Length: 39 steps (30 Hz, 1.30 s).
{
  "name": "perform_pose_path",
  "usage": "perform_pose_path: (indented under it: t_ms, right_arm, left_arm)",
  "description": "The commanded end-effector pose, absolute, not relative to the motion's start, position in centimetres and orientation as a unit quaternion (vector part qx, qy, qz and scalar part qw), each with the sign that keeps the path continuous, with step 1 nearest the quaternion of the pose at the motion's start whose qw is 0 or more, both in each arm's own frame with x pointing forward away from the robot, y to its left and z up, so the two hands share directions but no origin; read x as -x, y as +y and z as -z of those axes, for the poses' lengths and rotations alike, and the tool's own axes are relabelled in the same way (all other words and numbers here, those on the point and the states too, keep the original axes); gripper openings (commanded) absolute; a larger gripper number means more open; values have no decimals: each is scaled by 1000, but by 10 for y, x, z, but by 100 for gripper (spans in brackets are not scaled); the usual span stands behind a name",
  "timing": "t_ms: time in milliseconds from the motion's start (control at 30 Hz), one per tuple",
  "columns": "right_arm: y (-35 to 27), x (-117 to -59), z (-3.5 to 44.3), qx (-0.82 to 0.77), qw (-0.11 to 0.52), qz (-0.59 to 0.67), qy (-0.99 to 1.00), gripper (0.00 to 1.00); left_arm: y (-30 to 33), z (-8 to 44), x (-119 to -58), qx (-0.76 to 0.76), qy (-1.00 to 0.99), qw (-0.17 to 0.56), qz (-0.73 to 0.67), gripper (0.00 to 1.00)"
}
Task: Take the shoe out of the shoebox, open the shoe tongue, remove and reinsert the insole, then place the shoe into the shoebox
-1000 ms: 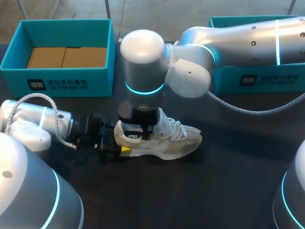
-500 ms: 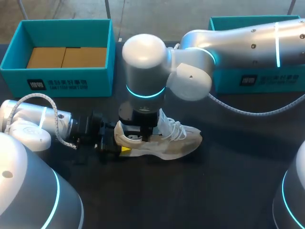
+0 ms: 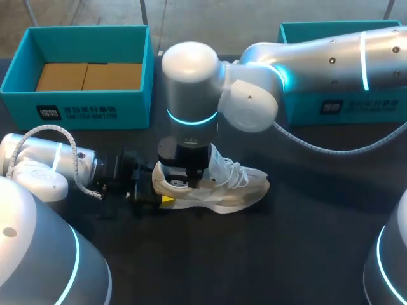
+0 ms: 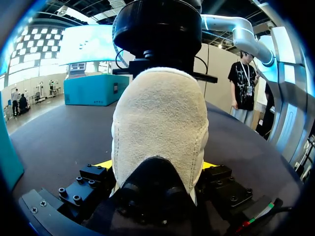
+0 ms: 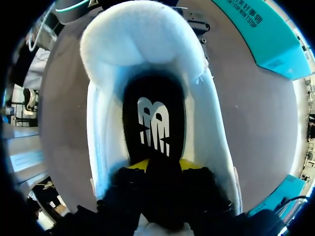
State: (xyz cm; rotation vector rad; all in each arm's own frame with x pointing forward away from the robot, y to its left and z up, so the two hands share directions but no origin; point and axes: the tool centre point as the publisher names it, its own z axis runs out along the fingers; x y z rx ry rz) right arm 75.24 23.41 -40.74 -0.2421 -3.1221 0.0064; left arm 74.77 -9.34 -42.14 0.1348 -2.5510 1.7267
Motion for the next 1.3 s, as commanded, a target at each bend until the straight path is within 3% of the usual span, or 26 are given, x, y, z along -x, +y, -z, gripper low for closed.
perform_pose_path:
  t_ms: [33, 67, 567, 1300]
  right_arm:
    - [235, -746, 434, 80, 11, -4, -997, 13]
    - [235, -746, 435, 80, 13, -4, -997, 0]
    - [213, -735, 402, 100, 13, 53, -994, 0]
    - [204, -747, 352, 123, -46, 137, -982, 0]
  left_arm:
    - [-94, 420, -748, -44, -827, 29, -560, 0]
    - [-94, 420, -748, -44, -827, 29, -560, 0]
    - [-94, 420, -748, -44, -827, 29, -560, 0]
    - [-94, 420, -748, -44, -827, 29, -560, 0]
